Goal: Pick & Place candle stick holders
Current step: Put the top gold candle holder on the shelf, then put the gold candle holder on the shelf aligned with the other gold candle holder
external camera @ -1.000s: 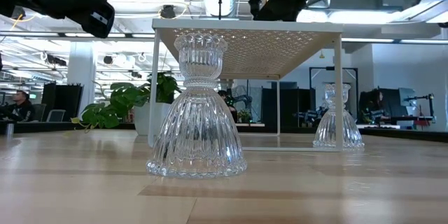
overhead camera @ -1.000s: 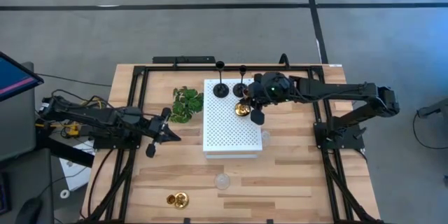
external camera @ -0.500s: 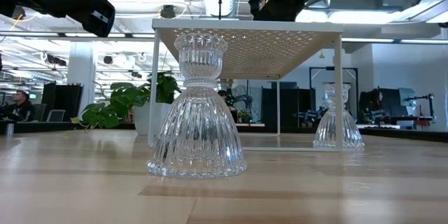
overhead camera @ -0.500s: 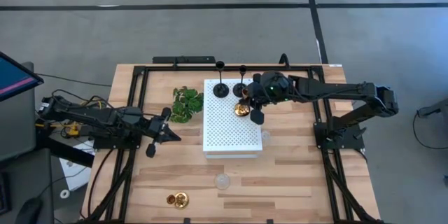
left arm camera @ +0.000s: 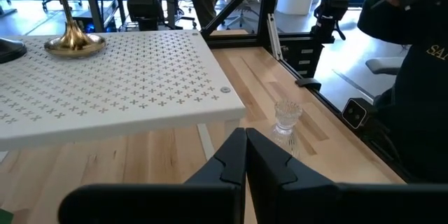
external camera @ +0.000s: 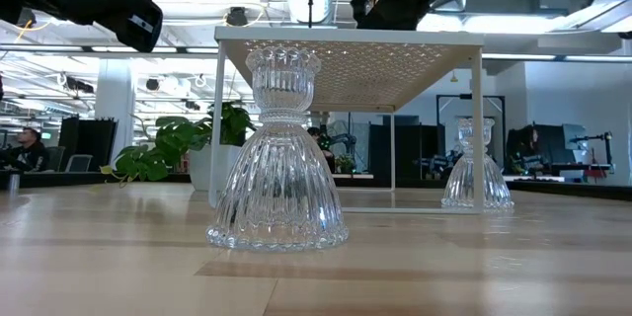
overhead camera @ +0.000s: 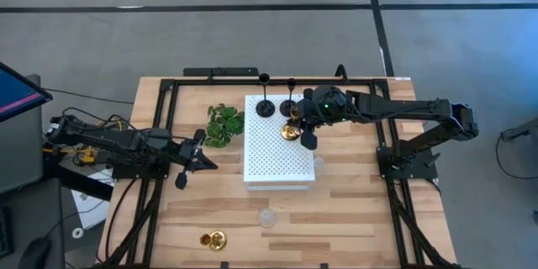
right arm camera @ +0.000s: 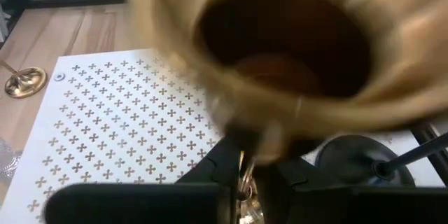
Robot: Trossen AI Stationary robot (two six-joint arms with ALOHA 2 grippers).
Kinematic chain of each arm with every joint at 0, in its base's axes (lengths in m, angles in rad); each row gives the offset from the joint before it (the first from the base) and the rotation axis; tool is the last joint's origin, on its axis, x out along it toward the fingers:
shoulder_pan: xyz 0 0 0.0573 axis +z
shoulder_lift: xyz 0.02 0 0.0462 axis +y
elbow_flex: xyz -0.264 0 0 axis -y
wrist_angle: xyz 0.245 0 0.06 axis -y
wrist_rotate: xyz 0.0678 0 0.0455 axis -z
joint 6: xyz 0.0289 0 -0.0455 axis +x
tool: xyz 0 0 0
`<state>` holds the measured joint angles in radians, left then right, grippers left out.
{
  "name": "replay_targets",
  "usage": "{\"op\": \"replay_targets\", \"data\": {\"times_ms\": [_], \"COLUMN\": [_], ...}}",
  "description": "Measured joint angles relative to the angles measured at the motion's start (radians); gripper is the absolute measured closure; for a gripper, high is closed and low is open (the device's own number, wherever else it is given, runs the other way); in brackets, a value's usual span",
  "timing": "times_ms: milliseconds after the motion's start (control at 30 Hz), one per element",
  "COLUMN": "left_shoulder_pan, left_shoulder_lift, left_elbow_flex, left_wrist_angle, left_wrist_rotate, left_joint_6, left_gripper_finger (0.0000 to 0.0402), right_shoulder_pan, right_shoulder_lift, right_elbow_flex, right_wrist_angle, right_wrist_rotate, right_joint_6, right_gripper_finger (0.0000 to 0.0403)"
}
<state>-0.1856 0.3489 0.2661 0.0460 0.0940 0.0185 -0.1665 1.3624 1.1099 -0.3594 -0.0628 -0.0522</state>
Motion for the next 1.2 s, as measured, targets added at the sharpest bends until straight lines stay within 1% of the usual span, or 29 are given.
{"op": "replay_targets", "data": {"times_ms": [300, 400, 500, 633, 733, 833, 933, 1033, 1133, 1200], "left_shoulder_pan": [0.0, 0.0, 0.0, 0.0, 0.0, 0.0, 0.0, 0.0, 0.0, 0.0], "left_shoulder_lift": [0.0, 0.0, 0.0, 0.0, 0.0, 0.0, 0.0, 0.0, 0.0, 0.0], "left_elbow_flex": [0.0, 0.0, 0.0, 0.0, 0.0, 0.0, 0.0, 0.0, 0.0, 0.0], "left_wrist_angle": [0.0, 0.0, 0.0, 0.0, 0.0, 0.0, 0.0, 0.0, 0.0, 0.0], "left_wrist_rotate": [0.0, 0.0, 0.0, 0.0, 0.0, 0.0, 0.0, 0.0, 0.0, 0.0], "left_joint_6": [0.0, 0.0, 0.0, 0.0, 0.0, 0.0, 0.0, 0.0, 0.0, 0.0], "left_gripper_finger": [0.0395, 0.0395, 0.0395, 0.0395, 0.0395, 0.0395, 0.0395, 0.0395, 0.0395, 0.0395], "right_shoulder_pan": [0.001, 0.001, 0.001, 0.001, 0.0, -0.007, -0.014, -0.024, -0.041, -0.05], "right_shoulder_lift": [0.0, 0.0, 0.0, -0.001, -0.017, -0.056, -0.106, -0.165, -0.225, -0.259], "right_elbow_flex": [0.0, 0.0, 0.0, 0.0, 0.0, -0.001, -0.001, -0.001, -0.001, -0.001], "right_wrist_angle": [0.001, 0.001, 0.0, -0.011, -0.061, -0.124, -0.193, -0.263, -0.346, -0.395], "right_wrist_rotate": [0.0, 0.0, 0.0, 0.005, 0.008, 0.015, 0.018, 0.018, 0.019, 0.02], "right_joint_6": [0.0, -0.011, -0.011, -0.011, -0.032, -0.036, -0.029, -0.029, -0.024, -0.006], "right_gripper_finger": [0.0338, 0.0321, 0.0295, 0.0249, 0.0217, 0.0198, 0.0193, 0.0197, 0.0213, 0.0231]}}
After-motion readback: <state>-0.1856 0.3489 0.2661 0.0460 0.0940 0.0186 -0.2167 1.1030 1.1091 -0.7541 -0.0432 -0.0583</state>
